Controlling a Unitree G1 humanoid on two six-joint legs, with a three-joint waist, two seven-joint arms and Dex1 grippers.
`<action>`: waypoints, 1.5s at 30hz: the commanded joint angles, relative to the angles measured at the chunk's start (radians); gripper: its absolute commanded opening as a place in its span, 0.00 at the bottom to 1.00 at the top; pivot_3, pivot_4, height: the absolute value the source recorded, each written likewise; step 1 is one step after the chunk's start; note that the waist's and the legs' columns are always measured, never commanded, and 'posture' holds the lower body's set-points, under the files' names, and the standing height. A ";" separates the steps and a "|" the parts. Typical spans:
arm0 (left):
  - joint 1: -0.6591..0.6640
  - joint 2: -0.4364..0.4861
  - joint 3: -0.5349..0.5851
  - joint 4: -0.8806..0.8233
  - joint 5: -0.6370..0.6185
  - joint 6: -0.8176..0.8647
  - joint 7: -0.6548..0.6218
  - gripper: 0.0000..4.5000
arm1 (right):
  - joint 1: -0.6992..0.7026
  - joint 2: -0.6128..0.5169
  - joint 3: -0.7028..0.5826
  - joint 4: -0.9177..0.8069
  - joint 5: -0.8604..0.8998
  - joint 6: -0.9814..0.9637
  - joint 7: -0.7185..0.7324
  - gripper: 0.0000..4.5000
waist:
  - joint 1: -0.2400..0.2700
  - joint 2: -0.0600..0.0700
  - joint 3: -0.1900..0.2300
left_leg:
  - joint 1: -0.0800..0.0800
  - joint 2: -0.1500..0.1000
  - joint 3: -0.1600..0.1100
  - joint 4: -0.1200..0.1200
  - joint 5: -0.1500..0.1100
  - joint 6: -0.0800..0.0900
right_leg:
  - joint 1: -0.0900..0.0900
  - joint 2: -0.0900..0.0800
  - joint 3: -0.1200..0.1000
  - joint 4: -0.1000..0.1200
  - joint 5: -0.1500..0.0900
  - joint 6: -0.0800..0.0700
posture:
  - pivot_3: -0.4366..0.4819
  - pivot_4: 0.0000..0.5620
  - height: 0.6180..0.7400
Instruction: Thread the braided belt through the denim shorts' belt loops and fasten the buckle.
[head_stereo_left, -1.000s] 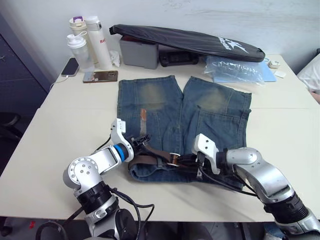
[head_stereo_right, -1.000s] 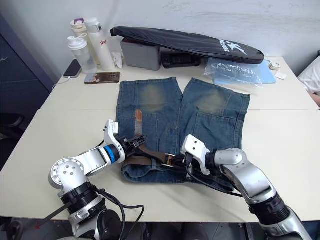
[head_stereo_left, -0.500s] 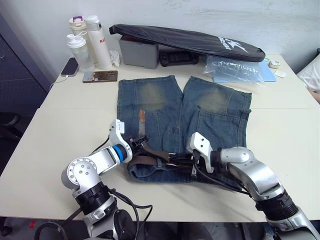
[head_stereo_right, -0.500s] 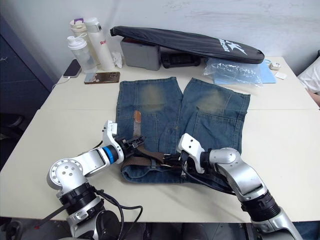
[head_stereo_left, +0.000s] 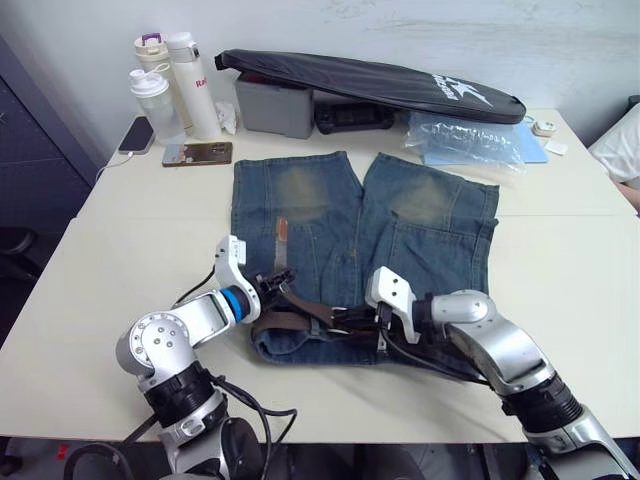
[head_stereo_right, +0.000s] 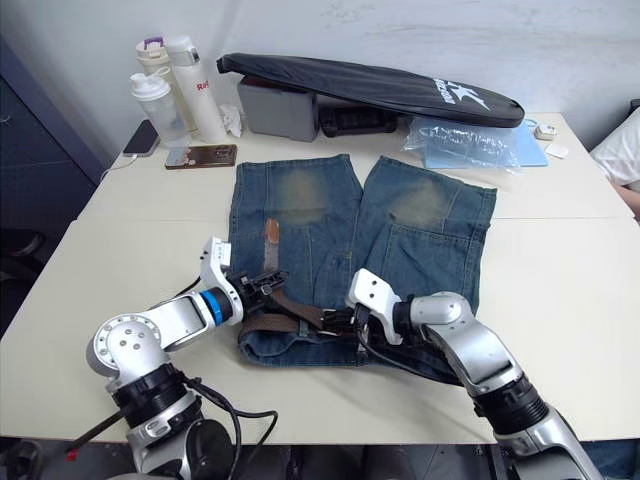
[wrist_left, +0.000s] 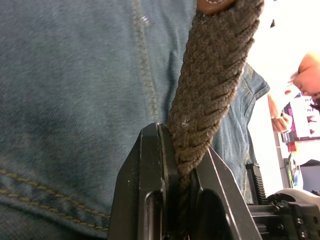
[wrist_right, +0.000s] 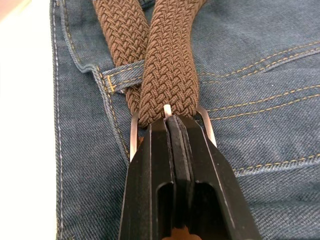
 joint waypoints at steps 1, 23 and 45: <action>-0.048 0.032 -0.025 -0.005 -0.076 -0.004 -0.052 0.00 | -0.003 0.002 0.065 0.058 -0.045 0.023 0.018 0.01 | -0.002 0.000 -0.001 | 0.000 0.000 0.000 0.000 0.000 0.000 | 0.000 0.000 0.000 0.000 0.000 0.000 | 0.48 0.27 1.00; -0.174 0.056 -0.299 0.140 -0.311 -0.007 -0.112 0.00 | -0.049 -0.007 0.244 0.019 -0.126 0.380 -0.054 0.01 | -0.018 -0.002 -0.008 | 0.007 0.003 0.002 -0.004 0.000 -0.002 | 0.004 0.000 0.001 -0.001 0.000 0.000 | 0.48 0.27 1.00; -0.612 0.046 -0.666 0.900 0.049 -0.574 -0.600 0.00 | 0.017 0.001 0.265 -0.143 -0.114 0.484 -0.154 0.01 | -0.014 -0.003 -0.007 | 0.009 -0.001 0.002 -0.006 0.001 -0.003 | 0.004 -0.001 0.000 -0.001 0.000 0.000 | 0.48 0.27 1.00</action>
